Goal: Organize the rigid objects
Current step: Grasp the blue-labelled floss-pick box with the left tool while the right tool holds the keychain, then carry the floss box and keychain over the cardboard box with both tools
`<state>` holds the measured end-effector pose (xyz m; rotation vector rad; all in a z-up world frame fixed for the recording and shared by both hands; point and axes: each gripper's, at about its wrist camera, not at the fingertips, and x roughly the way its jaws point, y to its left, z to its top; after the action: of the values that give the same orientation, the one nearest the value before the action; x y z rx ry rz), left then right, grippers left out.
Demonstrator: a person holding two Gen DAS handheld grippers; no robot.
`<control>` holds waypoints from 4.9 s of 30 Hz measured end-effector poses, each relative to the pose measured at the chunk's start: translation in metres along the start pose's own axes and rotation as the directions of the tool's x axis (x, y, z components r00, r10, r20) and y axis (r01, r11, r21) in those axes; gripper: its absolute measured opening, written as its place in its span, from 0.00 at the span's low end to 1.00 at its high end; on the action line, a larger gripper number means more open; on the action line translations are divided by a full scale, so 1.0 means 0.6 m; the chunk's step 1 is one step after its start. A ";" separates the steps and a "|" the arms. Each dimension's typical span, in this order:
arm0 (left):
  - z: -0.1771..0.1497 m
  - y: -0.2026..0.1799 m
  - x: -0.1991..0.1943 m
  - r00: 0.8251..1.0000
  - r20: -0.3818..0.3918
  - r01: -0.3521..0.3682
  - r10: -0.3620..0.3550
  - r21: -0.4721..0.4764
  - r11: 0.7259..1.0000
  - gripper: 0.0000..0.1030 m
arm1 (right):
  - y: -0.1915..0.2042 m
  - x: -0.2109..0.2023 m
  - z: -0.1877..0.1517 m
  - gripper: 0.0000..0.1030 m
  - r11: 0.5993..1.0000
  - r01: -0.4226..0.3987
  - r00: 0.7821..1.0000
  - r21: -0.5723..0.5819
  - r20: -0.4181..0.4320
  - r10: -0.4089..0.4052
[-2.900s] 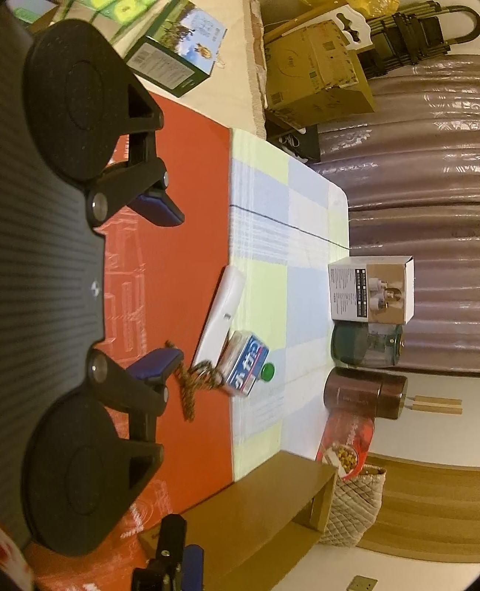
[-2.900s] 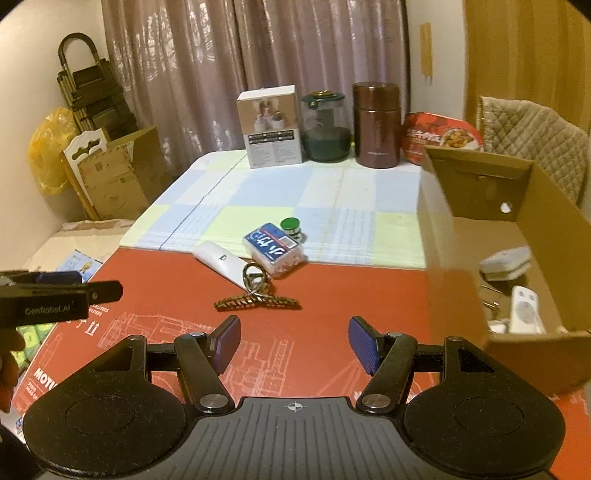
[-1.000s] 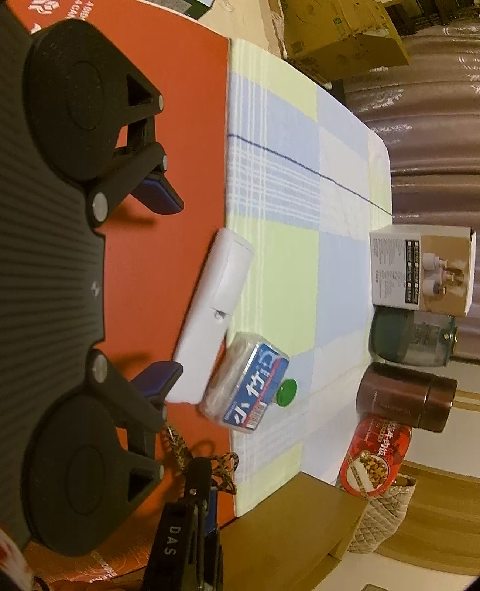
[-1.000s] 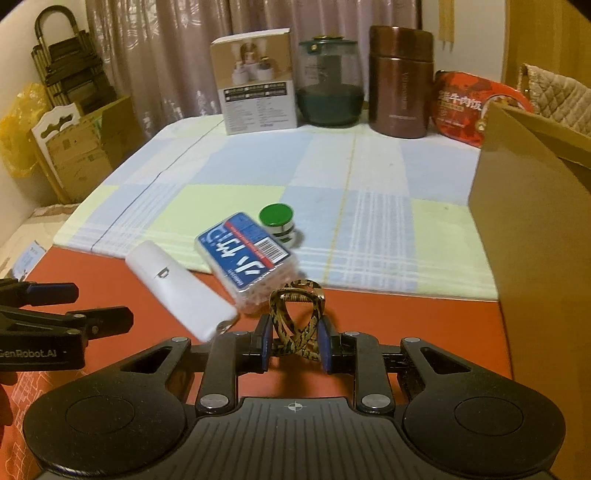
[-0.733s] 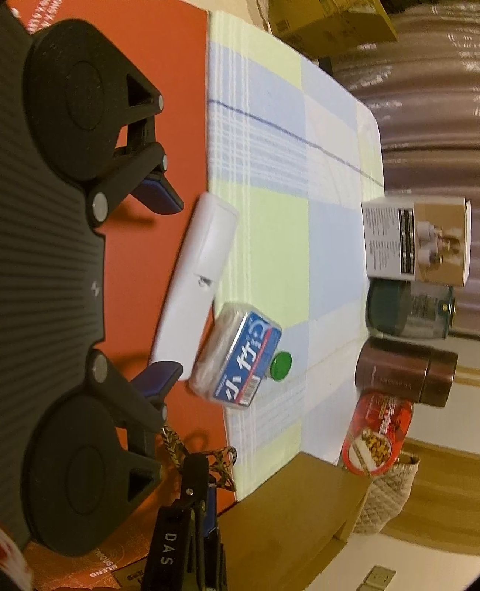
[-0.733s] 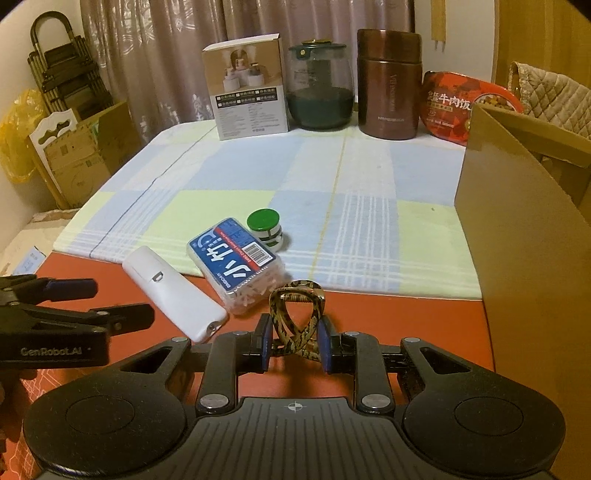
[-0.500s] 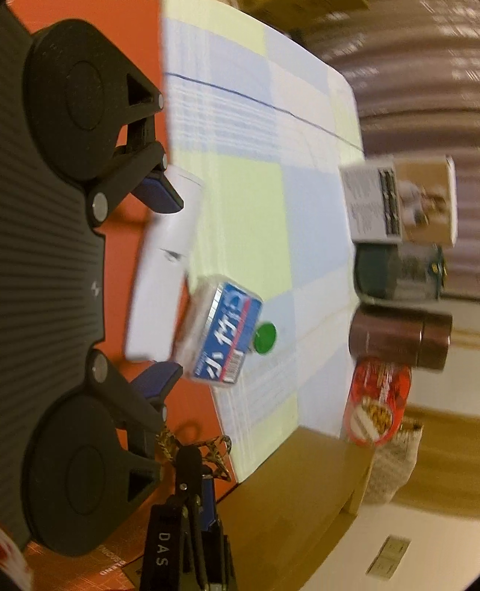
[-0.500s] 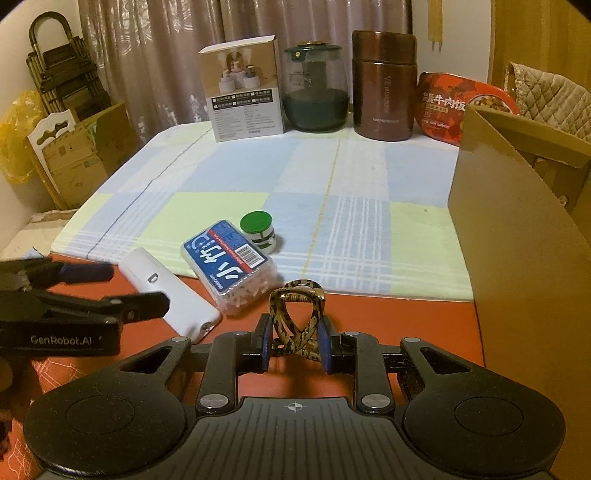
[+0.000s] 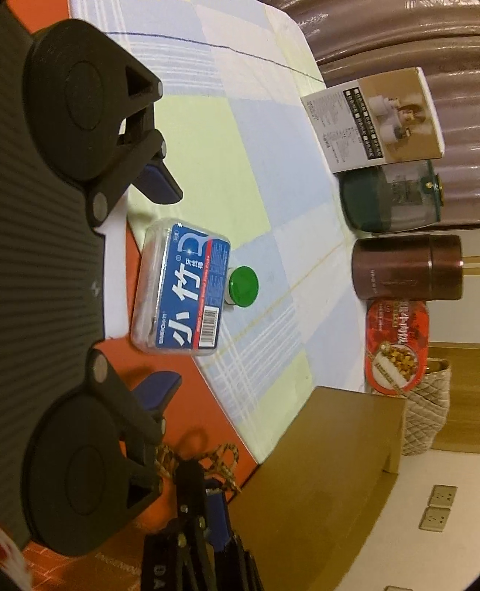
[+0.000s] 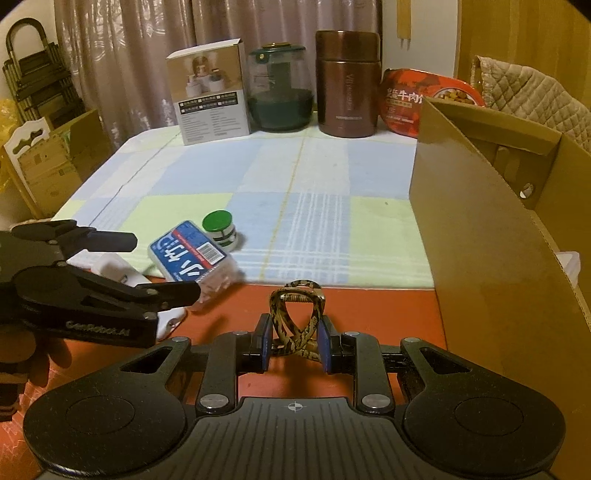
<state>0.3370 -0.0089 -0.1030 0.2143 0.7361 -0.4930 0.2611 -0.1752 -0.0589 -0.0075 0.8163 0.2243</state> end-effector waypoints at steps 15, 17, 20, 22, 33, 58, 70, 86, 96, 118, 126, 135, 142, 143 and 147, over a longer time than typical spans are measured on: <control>0.005 -0.003 0.022 0.999 -0.028 -0.017 0.017 -0.002 1.000 0.82 | -0.008 0.014 -0.005 0.21 1.000 0.025 1.000 0.019 -0.011 -0.025; 0.002 -0.005 0.017 0.999 -0.033 -0.023 0.022 -0.014 1.000 0.82 | -0.009 0.014 -0.004 0.21 1.000 0.025 1.000 0.018 -0.010 -0.025; -0.001 -0.008 0.003 0.999 -0.043 -0.035 0.033 -0.040 0.999 0.82 | -0.008 0.011 -0.002 0.21 1.000 0.021 1.000 0.016 -0.004 -0.021; -0.002 -0.010 -0.009 0.998 -0.046 -0.044 0.042 -0.048 0.998 0.82 | -0.006 0.006 -0.002 0.21 1.000 0.016 1.000 0.014 0.002 -0.016; -0.021 -0.029 -0.116 0.992 -0.040 -0.124 0.118 -0.203 0.971 0.82 | 0.001 -0.058 -0.033 0.21 0.999 -0.021 1.000 0.034 0.010 0.020; 0.006 -0.228 -0.404 0.975 0.081 -0.177 0.208 -0.287 0.941 0.82 | -0.052 -0.362 -0.065 0.21 0.993 -0.074 0.991 0.090 0.120 0.063; 0.021 -0.288 -0.414 0.979 0.091 -0.155 0.183 -0.255 0.954 0.82 | -0.097 -0.414 -0.077 0.21 0.993 -0.050 0.990 0.109 0.138 0.035; 0.066 -0.363 -0.385 0.990 0.109 -0.073 0.094 -0.185 0.980 0.82 | -0.198 -0.490 -0.060 0.21 0.986 0.027 0.977 0.165 0.203 -0.061; 0.133 -0.413 -0.333 0.991 0.128 -0.012 0.028 -0.119 0.993 0.82 | -0.282 -0.482 -0.018 0.21 0.981 0.110 0.971 0.158 0.193 -0.140; 0.252 -0.431 -0.142 0.998 0.061 0.013 -0.007 -0.091 0.996 0.82 | -0.373 -0.325 0.098 0.21 0.993 0.108 0.990 0.055 0.081 -0.113; 0.277 -0.418 -0.094 0.999 0.044 0.017 -0.014 -0.062 0.998 0.82 | -0.382 -0.267 0.129 0.21 0.995 0.094 0.994 0.029 0.061 -0.095; 0.302 -0.398 -0.042 1.000 0.018 0.000 0.001 -0.022 1.000 0.82 | -0.395 -0.219 0.169 0.21 0.996 0.089 0.995 0.032 0.045 -0.090; 0.312 -0.399 -0.018 1.000 0.004 -0.008 0.008 0.019 1.000 0.82 | -0.410 -0.200 0.180 0.21 0.994 0.100 0.994 0.044 0.040 -0.101; 0.313 -0.400 -0.015 1.000 0.001 -0.008 0.008 0.024 1.000 0.82 | -0.412 -0.198 0.180 0.21 0.994 0.099 0.994 0.046 0.040 -0.101; 0.312 -0.402 -0.003 1.000 -0.015 -0.001 0.001 0.035 0.999 0.82 | -0.414 -0.194 0.181 0.21 0.994 0.098 0.994 0.050 0.037 -0.100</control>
<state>0.3255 -0.2834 0.0300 0.2517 0.7421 -0.5041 0.3124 -0.4306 0.0798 0.0013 0.7793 0.1106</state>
